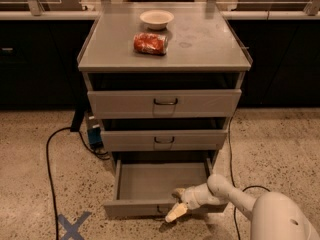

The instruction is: Open bottom drawer

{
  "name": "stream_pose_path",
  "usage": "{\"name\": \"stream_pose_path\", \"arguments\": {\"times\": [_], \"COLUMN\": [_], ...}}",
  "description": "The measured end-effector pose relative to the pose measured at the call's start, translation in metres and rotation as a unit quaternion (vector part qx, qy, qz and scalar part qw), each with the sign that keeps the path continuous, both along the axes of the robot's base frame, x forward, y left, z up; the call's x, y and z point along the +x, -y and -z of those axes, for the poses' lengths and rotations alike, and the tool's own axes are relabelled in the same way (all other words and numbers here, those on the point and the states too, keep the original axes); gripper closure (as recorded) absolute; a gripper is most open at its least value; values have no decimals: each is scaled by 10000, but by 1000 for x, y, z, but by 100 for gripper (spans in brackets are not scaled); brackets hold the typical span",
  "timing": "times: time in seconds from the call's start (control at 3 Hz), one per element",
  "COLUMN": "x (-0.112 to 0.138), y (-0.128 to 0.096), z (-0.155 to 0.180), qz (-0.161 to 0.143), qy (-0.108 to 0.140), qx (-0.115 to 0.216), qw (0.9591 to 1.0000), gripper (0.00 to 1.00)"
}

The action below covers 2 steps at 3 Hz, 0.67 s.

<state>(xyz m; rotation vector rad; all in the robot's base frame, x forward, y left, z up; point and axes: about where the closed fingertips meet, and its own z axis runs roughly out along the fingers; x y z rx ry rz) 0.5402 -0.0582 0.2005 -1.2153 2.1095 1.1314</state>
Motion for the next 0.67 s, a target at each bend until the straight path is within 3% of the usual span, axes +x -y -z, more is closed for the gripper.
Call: {"name": "stream_pose_path", "arguments": {"times": [0.33,0.67], "x": [-1,18], "y": [0,-8], "z": [0,5], "qz": [5,-96], "qy": [-7,52], "qx": [1,37], "qw": [10000,9999], "gripper": [0,0]}}
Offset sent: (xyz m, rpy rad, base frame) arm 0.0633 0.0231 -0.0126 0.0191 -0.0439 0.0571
